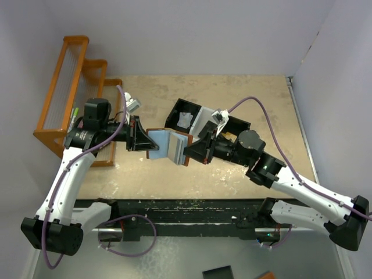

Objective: Take the credit cards out of the card holder

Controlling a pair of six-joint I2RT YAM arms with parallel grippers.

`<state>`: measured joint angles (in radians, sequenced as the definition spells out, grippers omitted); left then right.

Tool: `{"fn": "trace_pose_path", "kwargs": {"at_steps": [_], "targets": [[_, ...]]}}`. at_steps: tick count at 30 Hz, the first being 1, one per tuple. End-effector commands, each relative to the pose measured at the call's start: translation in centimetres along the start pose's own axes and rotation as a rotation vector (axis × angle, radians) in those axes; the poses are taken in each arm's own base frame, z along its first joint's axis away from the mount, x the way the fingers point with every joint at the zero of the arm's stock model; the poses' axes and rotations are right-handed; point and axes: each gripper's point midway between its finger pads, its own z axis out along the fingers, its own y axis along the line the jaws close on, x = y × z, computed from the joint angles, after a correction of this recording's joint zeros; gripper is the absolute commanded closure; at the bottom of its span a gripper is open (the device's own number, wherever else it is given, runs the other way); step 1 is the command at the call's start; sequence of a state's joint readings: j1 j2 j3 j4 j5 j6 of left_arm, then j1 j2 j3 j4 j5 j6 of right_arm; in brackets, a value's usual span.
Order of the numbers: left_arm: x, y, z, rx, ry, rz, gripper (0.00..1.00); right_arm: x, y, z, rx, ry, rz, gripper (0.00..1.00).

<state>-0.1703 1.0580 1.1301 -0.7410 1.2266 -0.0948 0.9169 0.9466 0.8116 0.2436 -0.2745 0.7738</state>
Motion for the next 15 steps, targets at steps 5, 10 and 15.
{"fn": "trace_pose_path", "kwargs": {"at_steps": [5, 10, 15], "targets": [[-2.6, -4.2, -0.7, 0.139, -0.046, 0.036, 1.00, -2.7, 3.1, -0.5, -0.080, -0.060, -0.002, 0.69], [-3.7, -4.5, -0.7, 0.120, -0.078, 0.025, 1.00, -2.9, 5.0, -2.3, -0.174, -0.096, -0.012, 0.52], [-3.9, -4.4, -0.7, 0.106, -0.087, 0.019, 1.00, -3.1, 6.4, -3.0, -0.237, -0.104, -0.029, 0.50]]}}
